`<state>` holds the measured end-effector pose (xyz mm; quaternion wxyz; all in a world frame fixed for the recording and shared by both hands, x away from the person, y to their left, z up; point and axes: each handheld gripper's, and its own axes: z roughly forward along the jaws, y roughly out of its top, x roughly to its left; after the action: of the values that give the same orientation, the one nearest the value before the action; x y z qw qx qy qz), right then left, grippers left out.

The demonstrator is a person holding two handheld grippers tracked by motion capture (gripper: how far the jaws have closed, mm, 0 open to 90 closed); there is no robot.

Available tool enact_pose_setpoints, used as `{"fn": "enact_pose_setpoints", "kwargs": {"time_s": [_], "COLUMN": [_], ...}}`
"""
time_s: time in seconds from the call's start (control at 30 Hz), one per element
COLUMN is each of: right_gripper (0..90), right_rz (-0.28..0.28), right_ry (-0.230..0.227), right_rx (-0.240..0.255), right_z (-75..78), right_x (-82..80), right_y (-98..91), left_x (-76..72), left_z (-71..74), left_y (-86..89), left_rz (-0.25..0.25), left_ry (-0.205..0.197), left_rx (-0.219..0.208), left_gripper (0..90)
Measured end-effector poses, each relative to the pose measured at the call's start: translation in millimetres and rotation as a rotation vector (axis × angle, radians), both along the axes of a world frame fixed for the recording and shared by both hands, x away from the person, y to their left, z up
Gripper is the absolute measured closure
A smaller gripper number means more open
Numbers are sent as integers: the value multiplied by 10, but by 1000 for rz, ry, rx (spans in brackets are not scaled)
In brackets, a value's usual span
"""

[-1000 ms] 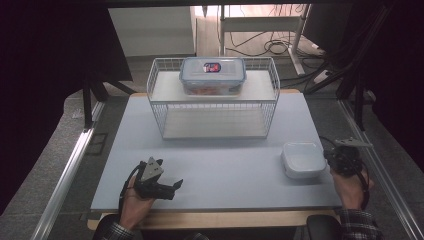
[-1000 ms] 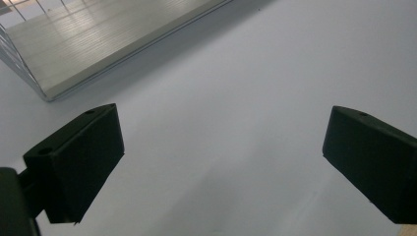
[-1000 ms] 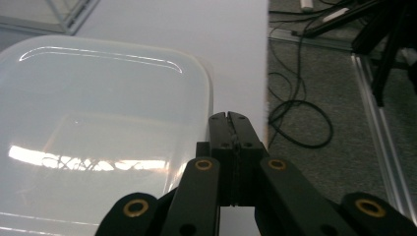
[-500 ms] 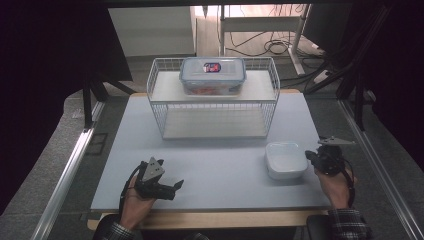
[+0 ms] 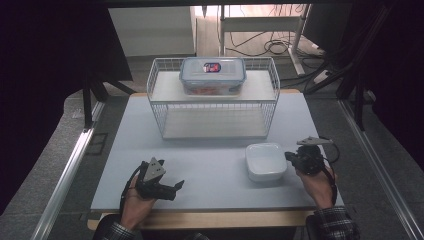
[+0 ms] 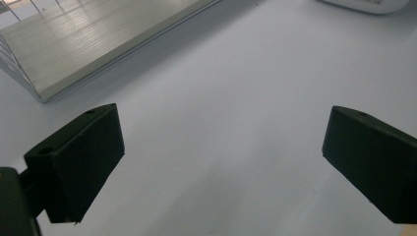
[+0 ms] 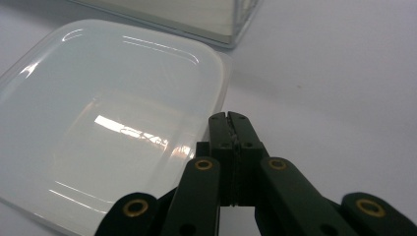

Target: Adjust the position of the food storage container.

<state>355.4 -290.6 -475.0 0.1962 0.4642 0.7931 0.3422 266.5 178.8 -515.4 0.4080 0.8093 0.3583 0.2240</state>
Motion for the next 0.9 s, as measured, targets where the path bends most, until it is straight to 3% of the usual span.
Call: {"fn": "enact_pose_setpoints", "kwargs": {"time_s": [0.53,0.9], "right_gripper": [895,894], "right_rz": [179,275], "right_ry": [32,46], "right_rx": [13,7], "right_z": [-69,-105], "right_x": [-65,-171], "right_y": [676,999], "left_x": [11,12], "left_z": [-2,-1], "left_y": [3,6], "left_rz": [6,8], "left_ry": [-3,4], "left_rx": [12,5], "left_gripper": [31,32]}}
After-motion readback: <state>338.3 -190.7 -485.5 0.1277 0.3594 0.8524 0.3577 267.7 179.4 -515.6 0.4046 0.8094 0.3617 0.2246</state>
